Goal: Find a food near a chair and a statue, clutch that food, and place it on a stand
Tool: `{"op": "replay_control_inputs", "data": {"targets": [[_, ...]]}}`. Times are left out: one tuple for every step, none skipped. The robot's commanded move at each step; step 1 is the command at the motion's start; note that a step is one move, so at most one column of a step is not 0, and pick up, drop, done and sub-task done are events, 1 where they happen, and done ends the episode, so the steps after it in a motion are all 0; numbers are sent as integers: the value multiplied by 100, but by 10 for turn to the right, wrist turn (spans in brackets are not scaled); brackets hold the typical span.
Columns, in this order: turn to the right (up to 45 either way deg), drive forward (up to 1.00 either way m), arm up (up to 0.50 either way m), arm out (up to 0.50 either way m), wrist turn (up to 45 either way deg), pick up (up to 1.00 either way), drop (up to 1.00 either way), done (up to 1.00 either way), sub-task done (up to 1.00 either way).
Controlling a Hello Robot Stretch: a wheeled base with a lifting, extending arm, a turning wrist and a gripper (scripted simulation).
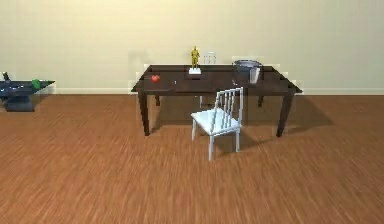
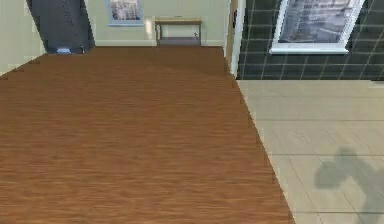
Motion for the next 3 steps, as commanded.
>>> {"op": "replay_control_inputs", "data": {"targets": [[0, 90, 0, 0, 0, 0, 0, 0, 0], [-270, 0, 0, 0, 0, 0, 0, 0, 0], [0, 40, 0, 0, 0, 0, 0, 0, 0]]}}
